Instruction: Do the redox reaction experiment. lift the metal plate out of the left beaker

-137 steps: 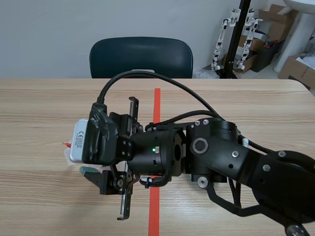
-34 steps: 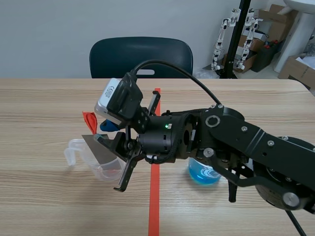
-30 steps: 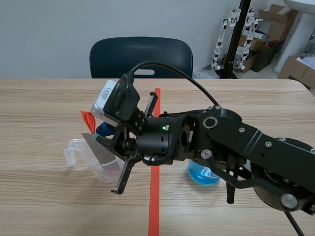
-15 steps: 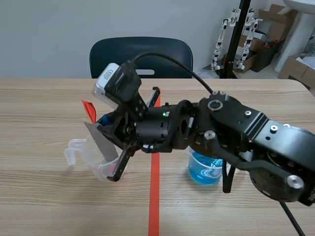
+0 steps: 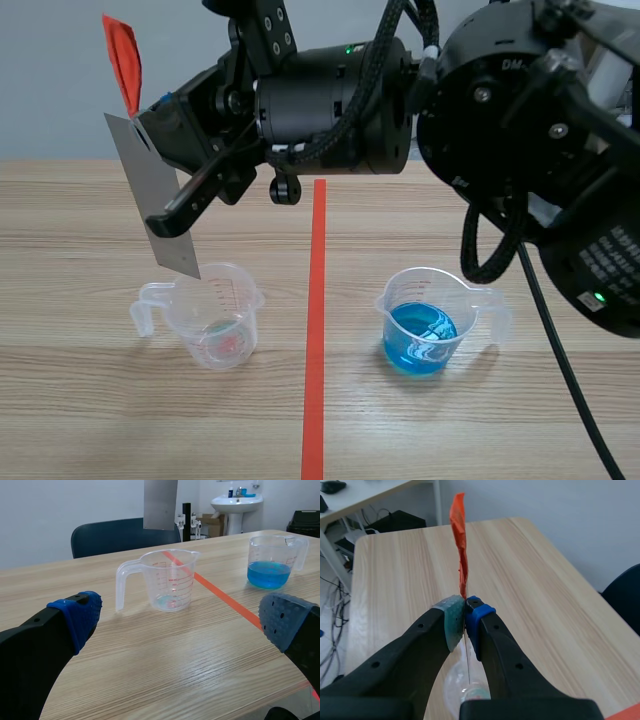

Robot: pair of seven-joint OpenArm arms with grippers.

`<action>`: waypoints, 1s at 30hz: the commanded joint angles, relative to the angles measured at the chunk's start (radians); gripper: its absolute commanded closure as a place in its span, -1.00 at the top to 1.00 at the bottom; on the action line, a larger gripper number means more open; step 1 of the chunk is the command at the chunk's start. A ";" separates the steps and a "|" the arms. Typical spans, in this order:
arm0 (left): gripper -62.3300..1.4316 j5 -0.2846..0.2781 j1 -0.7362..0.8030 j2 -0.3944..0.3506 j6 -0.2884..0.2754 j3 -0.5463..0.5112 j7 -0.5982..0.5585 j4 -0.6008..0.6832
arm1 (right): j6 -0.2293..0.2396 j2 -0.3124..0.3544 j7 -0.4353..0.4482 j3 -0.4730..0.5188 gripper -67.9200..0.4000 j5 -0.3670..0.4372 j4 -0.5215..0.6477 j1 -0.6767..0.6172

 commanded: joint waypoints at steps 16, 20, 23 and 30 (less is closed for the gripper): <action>1.00 -0.003 0.003 -0.006 -0.003 -0.001 -0.046 0.014 | -0.008 -0.005 -0.146 0.060 -0.97 0.281 -0.001 0.135; 1.00 -0.003 0.003 -0.006 -0.003 -0.001 -0.046 0.015 | -0.008 -0.005 -0.162 0.060 -0.97 0.281 -0.001 0.154; 1.00 -0.003 0.003 -0.006 -0.003 -0.001 -0.046 0.015 | -0.008 -0.005 -0.165 0.060 -0.97 0.281 -0.001 0.156; 1.00 -0.003 0.003 -0.006 -0.003 -0.001 -0.046 0.015 | -0.007 -0.005 -0.189 0.060 -0.97 0.280 -0.001 0.156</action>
